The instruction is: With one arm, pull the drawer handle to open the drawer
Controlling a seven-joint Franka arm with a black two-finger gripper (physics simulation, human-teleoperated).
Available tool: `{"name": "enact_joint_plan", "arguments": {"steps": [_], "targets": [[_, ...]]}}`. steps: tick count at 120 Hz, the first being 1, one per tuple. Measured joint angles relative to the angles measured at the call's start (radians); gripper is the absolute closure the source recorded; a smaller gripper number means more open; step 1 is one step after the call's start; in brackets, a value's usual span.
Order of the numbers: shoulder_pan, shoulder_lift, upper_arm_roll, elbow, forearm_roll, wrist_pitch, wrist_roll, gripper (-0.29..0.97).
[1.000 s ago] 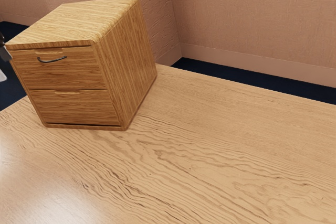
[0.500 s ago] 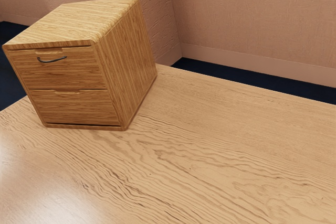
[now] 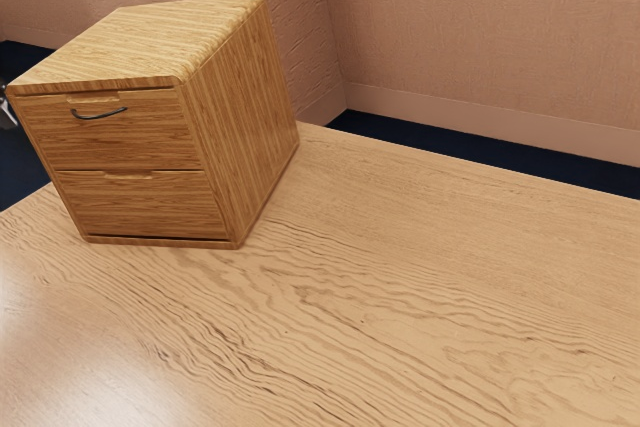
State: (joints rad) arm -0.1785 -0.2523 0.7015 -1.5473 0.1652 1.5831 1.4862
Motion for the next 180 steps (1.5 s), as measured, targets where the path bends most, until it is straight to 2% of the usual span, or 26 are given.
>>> {"name": "enact_joint_plan", "arguments": {"steps": [47, 72, 93, 105, 122, 135, 167, 180], "targets": [[0.001, -0.159, -0.007, -0.241, 0.036, 0.29, 0.033, 0.2], [-0.007, -0.184, -0.026, -0.279, 0.057, 0.431, 0.054, 0.24], [-0.019, -0.165, -0.023, -0.306, 0.061, 0.529, 0.066, 0.25], [-0.019, -0.156, 0.013, -0.307, 0.061, 0.566, 0.07, 0.26], [-0.026, -0.098, 0.025, -0.303, 0.059, 0.614, 0.075, 0.27], [-0.033, -0.032, 0.026, -0.284, 0.035, 0.645, 0.076, 0.27], [-0.033, 0.045, 0.027, -0.26, 0.0, 0.708, 0.075, 0.29], [-0.029, 0.061, 0.04, -0.259, -0.036, 0.732, 0.074, 0.3]]}}
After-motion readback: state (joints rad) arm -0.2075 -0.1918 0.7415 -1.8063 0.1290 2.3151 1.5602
